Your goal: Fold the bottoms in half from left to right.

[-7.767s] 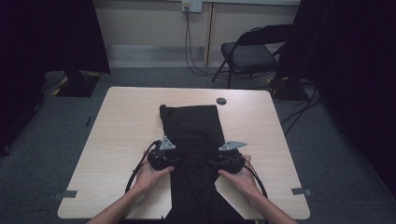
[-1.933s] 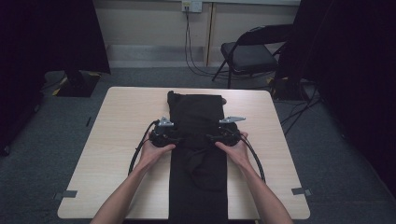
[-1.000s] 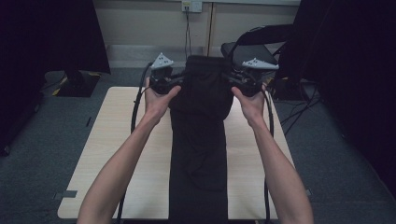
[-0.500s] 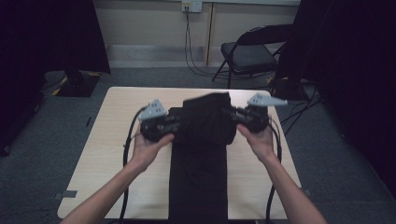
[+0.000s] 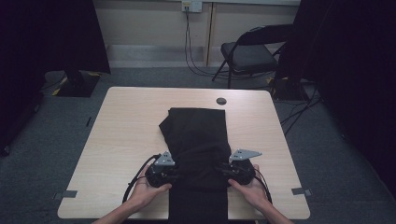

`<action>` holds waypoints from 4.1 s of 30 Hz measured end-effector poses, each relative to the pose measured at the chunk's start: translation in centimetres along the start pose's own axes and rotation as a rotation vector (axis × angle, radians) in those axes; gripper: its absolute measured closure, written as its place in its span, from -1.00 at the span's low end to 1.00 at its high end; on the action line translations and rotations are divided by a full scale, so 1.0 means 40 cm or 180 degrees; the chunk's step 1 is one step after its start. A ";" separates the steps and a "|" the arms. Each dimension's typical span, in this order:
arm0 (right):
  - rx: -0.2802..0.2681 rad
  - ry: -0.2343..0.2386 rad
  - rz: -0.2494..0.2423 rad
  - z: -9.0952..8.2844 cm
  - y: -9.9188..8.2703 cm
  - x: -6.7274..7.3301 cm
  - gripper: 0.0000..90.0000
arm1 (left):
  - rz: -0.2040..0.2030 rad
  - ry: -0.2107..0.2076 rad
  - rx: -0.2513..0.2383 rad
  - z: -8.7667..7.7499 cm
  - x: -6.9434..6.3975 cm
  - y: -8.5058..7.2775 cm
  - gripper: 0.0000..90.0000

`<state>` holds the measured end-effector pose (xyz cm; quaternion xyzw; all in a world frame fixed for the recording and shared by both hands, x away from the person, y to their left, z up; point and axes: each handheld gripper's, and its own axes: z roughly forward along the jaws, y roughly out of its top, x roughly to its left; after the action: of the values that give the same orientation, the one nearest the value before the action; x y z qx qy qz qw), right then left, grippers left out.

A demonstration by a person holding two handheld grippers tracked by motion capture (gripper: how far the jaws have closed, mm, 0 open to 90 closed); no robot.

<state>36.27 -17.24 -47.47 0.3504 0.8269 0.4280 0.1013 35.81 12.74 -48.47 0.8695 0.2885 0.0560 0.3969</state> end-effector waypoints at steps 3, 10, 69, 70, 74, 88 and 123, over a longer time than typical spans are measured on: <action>0.0076 -0.0023 0.0076 0.040 -0.003 -0.035 0.64 | -0.0053 0.0080 0.0033 0.027 0.026 0.008 0.65; -0.0049 -0.0284 0.0139 0.106 0.044 -0.113 0.61 | -0.0121 0.0338 -0.0125 0.073 0.106 0.053 0.62; -0.0259 -0.0218 -0.0022 -0.064 0.018 -0.064 -0.20 | -0.0027 0.0448 -0.0607 -0.054 0.073 0.066 -0.14; -0.0257 -0.0207 -0.0020 -0.061 0.018 -0.064 -0.21 | -0.0019 0.0413 -0.0586 -0.053 0.069 0.065 -0.14; -0.0258 -0.0192 -0.0039 -0.059 0.017 -0.060 -0.23 | 0.0062 0.0293 -0.0490 -0.048 0.053 0.053 -0.15; -0.0324 -0.0063 -0.0164 -0.029 0.066 -0.017 -0.25 | 0.0282 0.0176 -0.0286 -0.019 0.022 0.046 -0.13; -0.0127 -0.0157 -0.0178 0.073 0.121 -0.058 -0.20 | -0.0048 0.0356 -0.0084 0.058 0.138 0.046 0.25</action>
<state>41.74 -15.05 -45.82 0.3355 0.8250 0.4326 0.1406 42.00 13.28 -49.46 0.8575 0.3160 0.1054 0.3920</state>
